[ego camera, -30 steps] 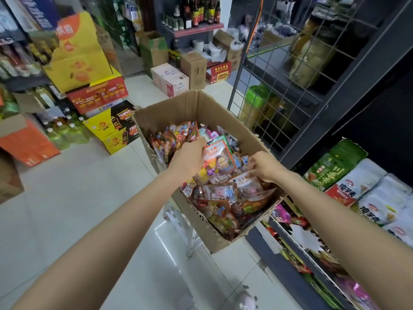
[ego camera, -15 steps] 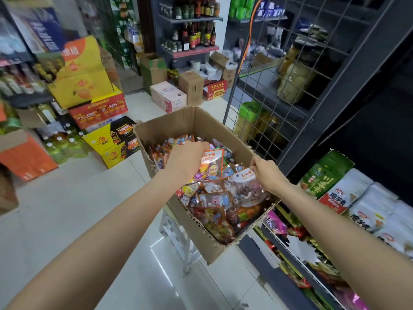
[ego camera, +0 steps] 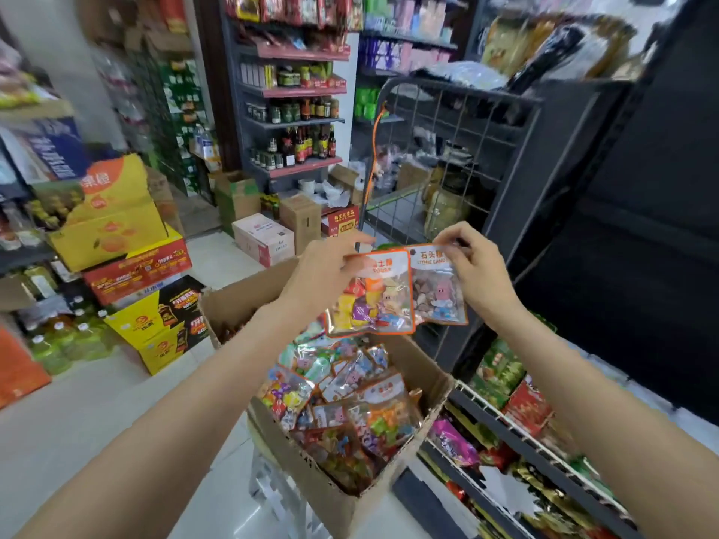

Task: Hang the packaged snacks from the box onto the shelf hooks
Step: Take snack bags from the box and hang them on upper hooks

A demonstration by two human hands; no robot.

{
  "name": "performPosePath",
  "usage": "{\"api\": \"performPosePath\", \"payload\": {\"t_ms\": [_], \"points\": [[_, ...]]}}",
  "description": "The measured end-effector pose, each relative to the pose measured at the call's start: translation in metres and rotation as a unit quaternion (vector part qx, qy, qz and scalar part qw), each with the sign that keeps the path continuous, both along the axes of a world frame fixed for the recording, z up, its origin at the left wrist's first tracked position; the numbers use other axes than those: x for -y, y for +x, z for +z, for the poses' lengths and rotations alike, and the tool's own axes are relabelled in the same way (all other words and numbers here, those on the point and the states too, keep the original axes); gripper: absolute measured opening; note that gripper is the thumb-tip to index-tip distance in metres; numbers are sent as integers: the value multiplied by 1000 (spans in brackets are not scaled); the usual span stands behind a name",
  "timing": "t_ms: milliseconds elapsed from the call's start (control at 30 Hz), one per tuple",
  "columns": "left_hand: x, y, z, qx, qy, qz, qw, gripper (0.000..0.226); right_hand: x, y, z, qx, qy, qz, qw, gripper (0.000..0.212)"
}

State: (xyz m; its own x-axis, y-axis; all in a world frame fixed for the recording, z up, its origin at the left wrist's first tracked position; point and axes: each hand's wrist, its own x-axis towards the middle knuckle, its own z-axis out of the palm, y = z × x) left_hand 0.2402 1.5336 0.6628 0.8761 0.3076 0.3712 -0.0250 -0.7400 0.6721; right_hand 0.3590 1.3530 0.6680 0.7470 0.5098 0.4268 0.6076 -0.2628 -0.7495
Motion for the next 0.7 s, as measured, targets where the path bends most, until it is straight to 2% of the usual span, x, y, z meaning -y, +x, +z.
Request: {"api": "performPosePath", "payload": {"t_ms": [33, 100, 133, 233, 267, 400, 500, 600, 700], "points": [[8, 9, 16, -9, -16, -16, 1000, 42, 8, 1, 15, 2, 17, 4, 1000, 33], [27, 30, 48, -37, 9, -57, 998, 57, 26, 2, 46, 1, 47, 1, 999, 33], [38, 40, 62, -39, 32, -77, 996, 55, 36, 1, 61, 1, 61, -5, 998, 31], [77, 66, 105, 7, 75, -123, 990, 15, 77, 1, 99, 14, 102, -43, 994, 32], [93, 74, 119, 26, 80, -130, 988, 12, 93, 0, 110, 21, 113, -60, 992, 33], [163, 100, 163, 83, 86, -157, 980, 18, 162, -3, 146, 28, 155, -127, 979, 26], [223, 114, 188, 122, 62, -198, 971, 14, 219, -7, 164, 92, 117, -173, 974, 10], [282, 124, 203, 144, 51, -230, 961, 15, 274, -8, 177, 131, 92, -242, 957, 16], [333, 134, 214, 154, 41, -247, 956, 16, 322, -6, 186, 139, 111, -297, 938, 11]]}}
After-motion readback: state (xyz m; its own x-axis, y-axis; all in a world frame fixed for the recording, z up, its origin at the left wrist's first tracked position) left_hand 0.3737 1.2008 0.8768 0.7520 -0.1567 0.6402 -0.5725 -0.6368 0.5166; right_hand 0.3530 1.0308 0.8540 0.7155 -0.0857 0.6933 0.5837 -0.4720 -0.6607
